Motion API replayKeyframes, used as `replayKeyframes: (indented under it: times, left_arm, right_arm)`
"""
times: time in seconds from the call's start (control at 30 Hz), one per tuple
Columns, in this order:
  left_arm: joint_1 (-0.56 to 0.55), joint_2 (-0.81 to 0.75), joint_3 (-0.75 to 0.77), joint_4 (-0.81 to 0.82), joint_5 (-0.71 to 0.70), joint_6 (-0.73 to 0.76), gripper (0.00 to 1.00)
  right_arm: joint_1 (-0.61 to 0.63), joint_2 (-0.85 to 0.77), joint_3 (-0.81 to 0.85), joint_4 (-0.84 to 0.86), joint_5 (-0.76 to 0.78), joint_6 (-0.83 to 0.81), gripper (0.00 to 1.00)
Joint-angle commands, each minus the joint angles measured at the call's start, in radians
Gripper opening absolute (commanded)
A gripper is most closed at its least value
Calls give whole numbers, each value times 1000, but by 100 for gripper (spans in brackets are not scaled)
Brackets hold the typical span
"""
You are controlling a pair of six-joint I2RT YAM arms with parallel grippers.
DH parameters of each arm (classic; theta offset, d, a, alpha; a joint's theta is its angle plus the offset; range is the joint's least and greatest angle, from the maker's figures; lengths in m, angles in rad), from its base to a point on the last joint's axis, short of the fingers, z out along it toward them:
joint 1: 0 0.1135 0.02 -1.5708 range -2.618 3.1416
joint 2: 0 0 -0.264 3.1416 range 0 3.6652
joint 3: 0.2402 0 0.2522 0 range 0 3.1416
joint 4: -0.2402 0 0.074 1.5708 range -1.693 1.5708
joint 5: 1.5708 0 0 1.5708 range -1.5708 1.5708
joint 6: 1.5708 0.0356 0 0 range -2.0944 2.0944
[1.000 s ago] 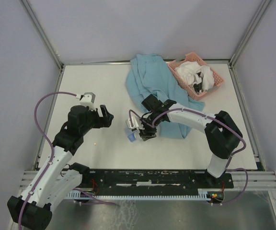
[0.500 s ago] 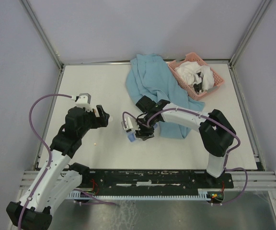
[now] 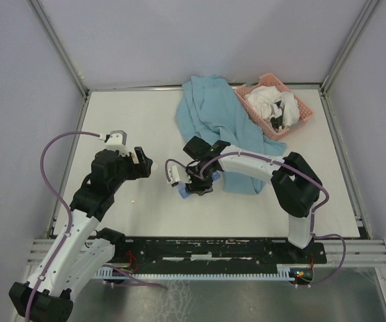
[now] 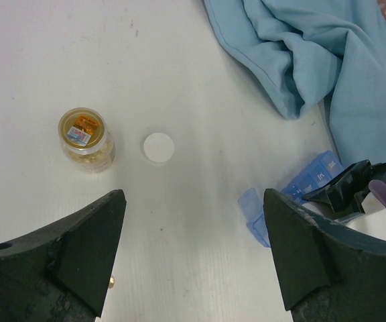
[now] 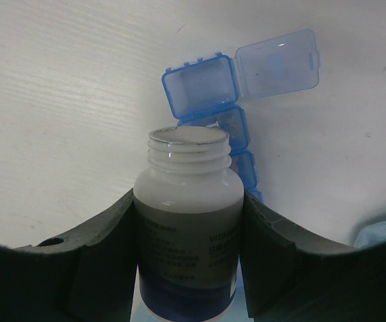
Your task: Sort the pills into containers
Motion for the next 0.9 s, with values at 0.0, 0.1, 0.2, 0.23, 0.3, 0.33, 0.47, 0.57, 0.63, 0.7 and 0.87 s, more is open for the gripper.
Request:
replayKeyframes:
  times: [0.0,0.1,0.2,0.23,0.3,0.33,0.47,0.57,0.63,0.7,0.87]
  left_arm:
    - [6,-11,13,8,-23,50,90]
    - [7,-13,13,8,-21,50,90]
    - [7,-12,13,8,-20,49,90]
    - [8,-12,13,8,-19,48,90]
    - [9,-12,13,8,-18,50,90]
    - [9,-13,13,8,-18,48,90]
    - [9,-12,13,8,-16,49,90]
    - [9,-11,13,9,-15,49,90]
    - [10,-11,13,8,-13,49,90]
    - [10,-11,13,8,-15,49,90]
    - [11,-11,12,8,-15,48,90]
  right_arm:
    - [16,4,54,-10,34,20,9]
    - [20,10,61,-12,43,25,9]
    - [25,16,70,-18,57,27,9]
    - [27,19,73,-19,62,28,9]
    - [31,22,77,-23,78,29,9]
    - [34,24,80,-24,84,30,9]
    - [37,32,87,-30,105,32,9]
    - [41,34,90,-32,110,32,9]
    - [43,36,92,-34,120,34,9]
    - [46,39,96,-38,126,36,9]
    - [50,44,102,-43,137,37,9]
